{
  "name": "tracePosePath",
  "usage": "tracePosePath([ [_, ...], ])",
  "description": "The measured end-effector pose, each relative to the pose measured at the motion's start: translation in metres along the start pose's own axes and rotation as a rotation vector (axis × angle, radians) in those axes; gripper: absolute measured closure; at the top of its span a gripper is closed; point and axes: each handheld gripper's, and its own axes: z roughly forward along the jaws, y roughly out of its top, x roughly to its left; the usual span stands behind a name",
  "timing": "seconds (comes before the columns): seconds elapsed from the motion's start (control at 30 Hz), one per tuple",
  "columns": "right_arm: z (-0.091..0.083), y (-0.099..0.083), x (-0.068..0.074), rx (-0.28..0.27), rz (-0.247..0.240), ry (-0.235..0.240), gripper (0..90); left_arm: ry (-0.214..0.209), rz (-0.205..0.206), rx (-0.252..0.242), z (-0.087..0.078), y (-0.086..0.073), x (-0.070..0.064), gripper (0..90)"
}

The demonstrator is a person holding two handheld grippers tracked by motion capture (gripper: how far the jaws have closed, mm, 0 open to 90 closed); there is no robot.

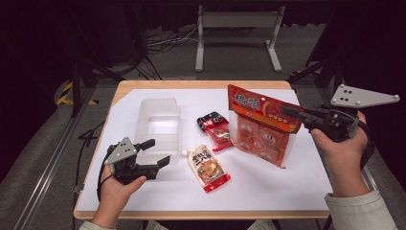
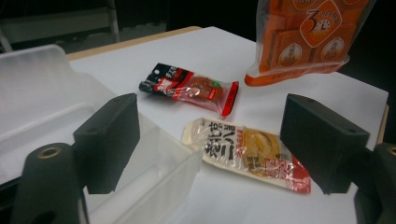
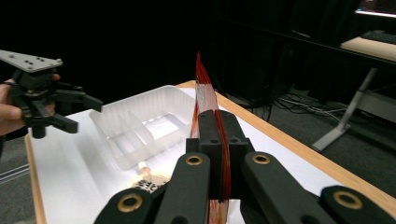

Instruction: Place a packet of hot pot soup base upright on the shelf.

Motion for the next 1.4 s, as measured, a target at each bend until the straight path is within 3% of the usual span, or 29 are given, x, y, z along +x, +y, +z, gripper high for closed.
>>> tracePosePath([
  [0.3, 0.018, 0.012, 0.016, -0.01, -0.027, 0.068, 90.0, -0.039, 0.012, -0.014, 0.02, 0.012, -0.012, 11.8],
  [0.43, 0.027, 0.016, 0.024, -0.011, -0.051, 0.09, 90.0, -0.057, -0.005, -0.019, 0.025, 0.015, -0.01, 7.2],
  [0.57, 0.036, 0.02, 0.031, -0.008, -0.059, 0.116, 90.0, -0.095, 0.004, -0.021, 0.031, 0.02, -0.009, 3.0],
  [0.93, 0.055, 0.024, 0.041, -0.035, -0.058, 0.175, 90.0, -0.181, -0.016, -0.085, 0.054, 0.029, -0.012, 3.7],
  [1.0, 0.058, 0.025, 0.043, -0.038, -0.06, 0.183, 90.0, -0.216, -0.022, -0.087, 0.06, 0.03, -0.013, 3.6],
  [1.27, 0.062, 0.024, 0.048, -0.053, -0.062, 0.211, 90.0, -0.288, -0.014, -0.101, 0.08, 0.035, -0.017, 4.1],
  [1.4, 0.064, 0.024, 0.049, -0.06, -0.064, 0.223, 90.0, -0.284, -0.006, -0.051, 0.088, 0.038, -0.018, 12.1],
])
